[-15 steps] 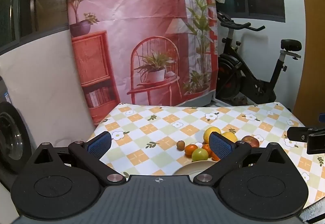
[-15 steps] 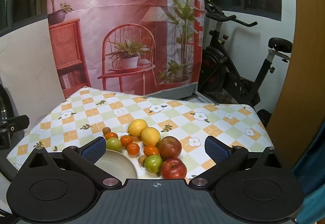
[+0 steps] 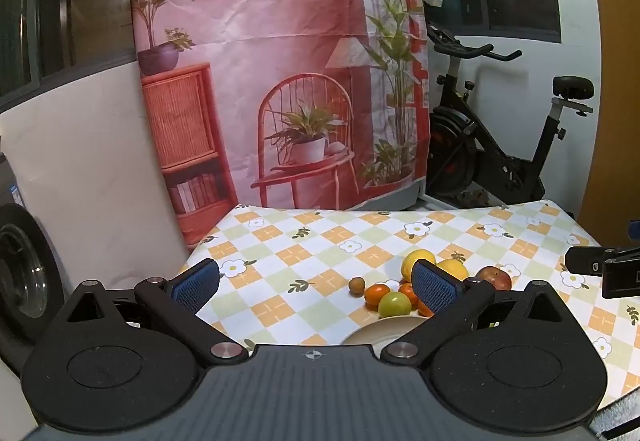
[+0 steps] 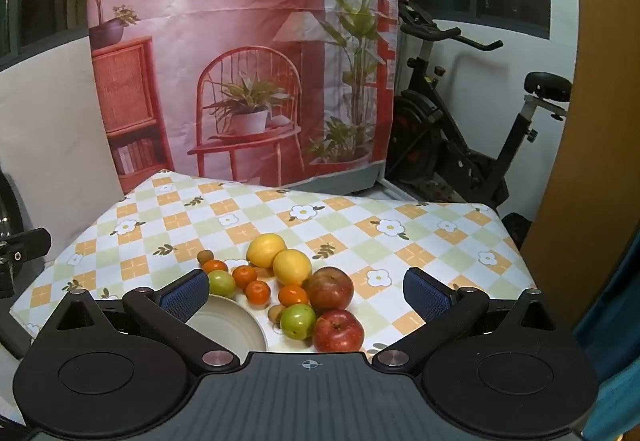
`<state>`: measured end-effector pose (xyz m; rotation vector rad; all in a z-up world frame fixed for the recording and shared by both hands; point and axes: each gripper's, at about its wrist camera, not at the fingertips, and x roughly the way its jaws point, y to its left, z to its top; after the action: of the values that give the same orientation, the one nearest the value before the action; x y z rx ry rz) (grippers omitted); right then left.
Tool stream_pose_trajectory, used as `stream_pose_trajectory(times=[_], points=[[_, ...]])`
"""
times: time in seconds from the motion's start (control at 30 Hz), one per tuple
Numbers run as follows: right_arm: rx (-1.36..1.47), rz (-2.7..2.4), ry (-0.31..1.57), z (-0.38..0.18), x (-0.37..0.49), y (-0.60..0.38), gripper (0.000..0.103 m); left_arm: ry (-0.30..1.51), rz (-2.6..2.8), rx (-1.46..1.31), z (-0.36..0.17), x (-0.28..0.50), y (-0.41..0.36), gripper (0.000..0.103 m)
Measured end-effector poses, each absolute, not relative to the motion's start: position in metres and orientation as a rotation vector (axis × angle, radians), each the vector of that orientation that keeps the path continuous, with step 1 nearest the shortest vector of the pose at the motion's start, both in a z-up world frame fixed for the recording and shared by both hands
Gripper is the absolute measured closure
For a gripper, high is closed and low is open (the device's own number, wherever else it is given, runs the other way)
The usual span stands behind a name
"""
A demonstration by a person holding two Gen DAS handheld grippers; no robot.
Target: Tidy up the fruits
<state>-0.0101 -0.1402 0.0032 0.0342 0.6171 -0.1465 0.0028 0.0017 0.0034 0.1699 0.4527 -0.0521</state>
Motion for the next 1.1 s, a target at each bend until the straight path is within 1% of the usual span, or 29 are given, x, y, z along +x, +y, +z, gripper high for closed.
stream_pose_trajectory(times=[1.1], points=[[0.034, -0.148, 0.611, 0.0046, -0.0126, -0.1402, 0.000, 0.449, -0.051, 0.161, 0.0014, -0.0038, -0.0005, 0.000]])
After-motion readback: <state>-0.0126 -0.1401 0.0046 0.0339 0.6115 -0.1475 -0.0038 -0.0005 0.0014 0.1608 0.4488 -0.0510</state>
